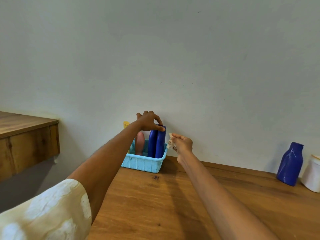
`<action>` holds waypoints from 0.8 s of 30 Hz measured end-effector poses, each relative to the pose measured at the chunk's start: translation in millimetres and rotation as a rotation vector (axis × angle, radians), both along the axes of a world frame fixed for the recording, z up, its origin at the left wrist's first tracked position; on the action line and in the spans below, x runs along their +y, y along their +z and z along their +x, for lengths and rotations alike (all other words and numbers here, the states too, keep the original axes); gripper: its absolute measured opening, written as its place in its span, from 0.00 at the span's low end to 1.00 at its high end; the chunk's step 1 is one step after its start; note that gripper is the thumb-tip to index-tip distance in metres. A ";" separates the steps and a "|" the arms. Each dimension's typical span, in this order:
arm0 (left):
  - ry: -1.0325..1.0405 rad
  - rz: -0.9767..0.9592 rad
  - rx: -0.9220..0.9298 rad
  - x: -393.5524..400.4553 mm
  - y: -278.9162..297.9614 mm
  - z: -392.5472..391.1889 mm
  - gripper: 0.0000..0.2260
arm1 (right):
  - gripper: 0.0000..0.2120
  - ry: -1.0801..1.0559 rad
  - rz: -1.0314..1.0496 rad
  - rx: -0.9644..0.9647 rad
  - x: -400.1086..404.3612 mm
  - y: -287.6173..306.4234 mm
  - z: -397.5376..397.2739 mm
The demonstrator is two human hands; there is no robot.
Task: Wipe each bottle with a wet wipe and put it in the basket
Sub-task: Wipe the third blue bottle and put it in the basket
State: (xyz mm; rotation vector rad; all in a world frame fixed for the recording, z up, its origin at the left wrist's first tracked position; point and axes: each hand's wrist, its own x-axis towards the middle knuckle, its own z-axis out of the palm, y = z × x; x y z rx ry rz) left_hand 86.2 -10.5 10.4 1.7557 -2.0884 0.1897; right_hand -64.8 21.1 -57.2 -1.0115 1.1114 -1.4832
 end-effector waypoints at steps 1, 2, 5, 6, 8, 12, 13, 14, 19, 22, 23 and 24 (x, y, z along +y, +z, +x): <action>0.013 -0.011 0.012 -0.9 -1.2 0.2 0.17 | 0.07 0.002 0.000 -0.001 -0.2 0.2 -0.2; 0.029 -0.022 0.020 -2.1 -2.8 0.4 0.17 | 0.07 0.005 0.000 -0.003 -0.4 0.3 -0.8; 0.058 -0.041 0.029 -4.6 -6.8 1.3 0.17 | 0.06 0.009 0.001 -0.015 -1.0 0.4 -2.7; 0.062 -0.040 0.030 -5.2 -7.8 1.6 0.17 | 0.06 0.008 0.002 -0.016 -1.8 -0.1 -3.5; 0.067 -0.037 0.027 -5.6 -9.4 2.5 0.18 | 0.07 0.008 0.003 -0.023 -2.6 -0.9 -5.7; 0.058 -0.052 0.042 -0.1 -8.1 2.4 0.22 | 0.08 0.018 0.006 -0.050 1.1 0.0 -13.8; 0.056 -0.067 0.048 4.0 -7.2 0.9 0.23 | 0.08 0.019 0.005 -0.058 2.2 1.0 -16.6; 0.051 -0.088 0.056 9.2 -6.2 -2.0 0.23 | 0.07 0.021 0.001 -0.065 4.2 3.1 -20.0; -0.025 -0.280 0.136 39.1 -18.2 -33.8 0.17 | 0.10 0.094 -0.019 -0.096 16.1 13.1 -39.2; -0.118 -0.435 0.264 52.2 -38.9 -71.0 0.11 | 0.10 0.135 -0.018 -0.105 26.6 14.5 -53.4; -0.151 -0.449 0.310 55.2 -45.9 -85.4 0.10 | 0.08 0.129 -0.016 -0.092 31.5 13.5 -59.1; -0.182 -0.445 0.344 56.8 -52.8 -103.5 0.10 | 0.06 0.108 -0.014 -0.088 35.9 11.7 -68.5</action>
